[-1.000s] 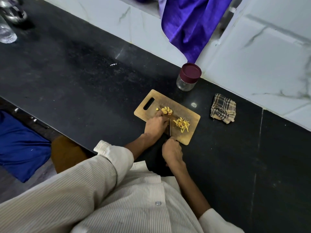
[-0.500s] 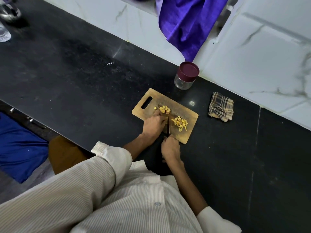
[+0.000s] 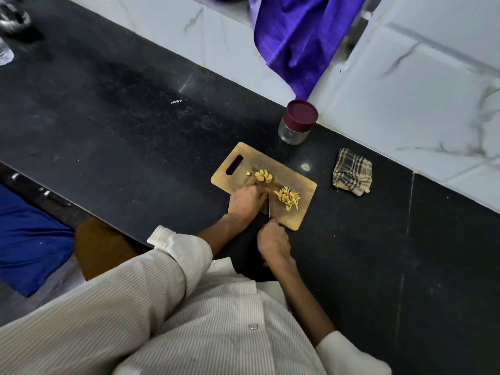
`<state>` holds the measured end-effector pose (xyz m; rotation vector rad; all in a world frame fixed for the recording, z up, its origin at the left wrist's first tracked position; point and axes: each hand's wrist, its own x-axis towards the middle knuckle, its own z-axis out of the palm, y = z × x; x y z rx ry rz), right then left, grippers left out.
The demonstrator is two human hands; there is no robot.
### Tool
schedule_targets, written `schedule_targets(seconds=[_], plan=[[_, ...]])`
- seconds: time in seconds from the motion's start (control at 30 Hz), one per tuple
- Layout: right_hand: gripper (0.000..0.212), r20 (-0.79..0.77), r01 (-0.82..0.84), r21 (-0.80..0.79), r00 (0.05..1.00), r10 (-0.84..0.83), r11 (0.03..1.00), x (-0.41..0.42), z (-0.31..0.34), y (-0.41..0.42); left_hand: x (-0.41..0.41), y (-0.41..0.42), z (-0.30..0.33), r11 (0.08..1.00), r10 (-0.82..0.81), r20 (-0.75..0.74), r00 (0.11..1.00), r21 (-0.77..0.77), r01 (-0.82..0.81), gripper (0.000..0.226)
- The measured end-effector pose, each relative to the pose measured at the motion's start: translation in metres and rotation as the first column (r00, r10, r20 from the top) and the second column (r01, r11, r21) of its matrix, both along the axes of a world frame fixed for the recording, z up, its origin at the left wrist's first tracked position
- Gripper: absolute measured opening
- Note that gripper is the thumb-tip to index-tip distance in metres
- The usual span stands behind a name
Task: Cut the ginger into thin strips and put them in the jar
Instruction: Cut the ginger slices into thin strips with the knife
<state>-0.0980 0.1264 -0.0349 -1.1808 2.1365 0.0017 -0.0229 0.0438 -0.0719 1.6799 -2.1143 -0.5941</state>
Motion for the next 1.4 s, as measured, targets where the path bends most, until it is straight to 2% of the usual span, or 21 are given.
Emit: schedule_targets(seconds=[0.43, 0.57, 0.73, 1.03, 1.27, 1.4], plan=[[0.028, 0.042, 0.087, -0.139, 0.996, -0.082, 0.986, 0.002, -0.004, -0.007, 0.002, 0.0, 0.004, 1.0, -0.018, 0.01, 1.0, -0.012, 0.018, 0.023], [0.029, 0.061, 0.121, -0.128, 0.992, -0.114, 0.984, 0.003, -0.006, -0.01, 0.0, 0.0, 0.005, 1.0, -0.02, 0.032, 0.999, -0.022, 0.021, 0.025], [0.026, 0.155, 0.192, -0.053, 0.971, -0.182, 0.98, 0.002, 0.001, -0.013, -0.001, 0.002, 0.008, 1.0, -0.007, 0.041, 0.999, -0.022, 0.008, 0.025], [0.036, 0.026, 0.048, 0.078, 0.998, -0.051, 0.996, -0.003, 0.001, 0.003, 0.0, 0.0, 0.005, 1.0, 0.001, 0.025, 1.0, -0.005, 0.0, 0.025], [0.032, 0.037, 0.072, -0.039, 0.997, -0.071, 0.997, -0.001, 0.002, -0.017, -0.001, -0.001, 0.005, 1.0, 0.004, 0.026, 1.0, -0.004, -0.004, 0.025], [0.034, 0.017, 0.056, -0.023, 0.998, -0.056, 0.998, 0.0, 0.004, -0.01, 0.0, 0.0, 0.005, 1.0, 0.005, 0.029, 1.0, -0.017, -0.004, 0.025]])
